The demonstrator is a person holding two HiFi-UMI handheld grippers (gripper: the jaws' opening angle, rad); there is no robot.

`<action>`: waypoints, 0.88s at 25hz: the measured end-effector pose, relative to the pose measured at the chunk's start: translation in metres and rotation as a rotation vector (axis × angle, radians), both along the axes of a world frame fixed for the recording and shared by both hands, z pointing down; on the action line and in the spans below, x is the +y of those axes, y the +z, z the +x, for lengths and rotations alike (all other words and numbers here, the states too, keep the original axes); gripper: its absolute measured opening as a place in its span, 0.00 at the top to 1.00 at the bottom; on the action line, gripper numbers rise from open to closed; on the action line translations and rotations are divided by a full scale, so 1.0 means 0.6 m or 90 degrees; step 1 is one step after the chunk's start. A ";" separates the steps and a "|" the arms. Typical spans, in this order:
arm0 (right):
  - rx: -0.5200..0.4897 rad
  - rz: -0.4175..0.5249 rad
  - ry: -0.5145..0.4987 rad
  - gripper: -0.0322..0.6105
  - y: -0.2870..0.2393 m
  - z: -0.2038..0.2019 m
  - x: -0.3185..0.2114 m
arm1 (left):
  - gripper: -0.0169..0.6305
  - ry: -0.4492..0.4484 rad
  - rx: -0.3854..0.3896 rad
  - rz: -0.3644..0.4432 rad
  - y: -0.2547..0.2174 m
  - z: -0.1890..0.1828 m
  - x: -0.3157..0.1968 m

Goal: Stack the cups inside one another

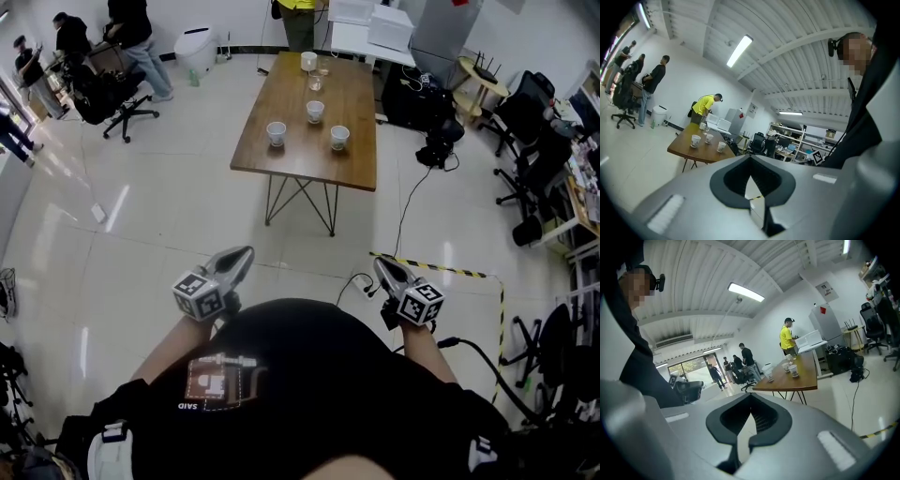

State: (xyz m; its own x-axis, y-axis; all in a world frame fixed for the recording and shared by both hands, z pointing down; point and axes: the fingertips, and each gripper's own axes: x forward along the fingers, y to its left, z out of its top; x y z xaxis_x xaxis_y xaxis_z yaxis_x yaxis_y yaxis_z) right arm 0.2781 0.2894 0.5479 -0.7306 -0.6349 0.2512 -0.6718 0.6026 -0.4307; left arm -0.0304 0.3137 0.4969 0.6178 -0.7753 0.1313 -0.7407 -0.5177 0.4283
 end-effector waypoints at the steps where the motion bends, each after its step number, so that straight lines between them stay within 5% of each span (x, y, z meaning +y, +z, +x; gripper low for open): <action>1: 0.002 -0.001 -0.002 0.93 0.002 -0.004 -0.009 | 0.98 0.001 0.003 0.001 0.005 -0.004 -0.008; 9: 0.035 0.006 -0.007 0.93 -0.002 -0.086 -0.125 | 0.98 0.019 0.027 0.011 0.016 -0.081 -0.134; 22: 0.066 0.022 0.097 0.93 -0.041 -0.239 -0.401 | 0.98 0.137 0.035 0.013 0.006 -0.235 -0.474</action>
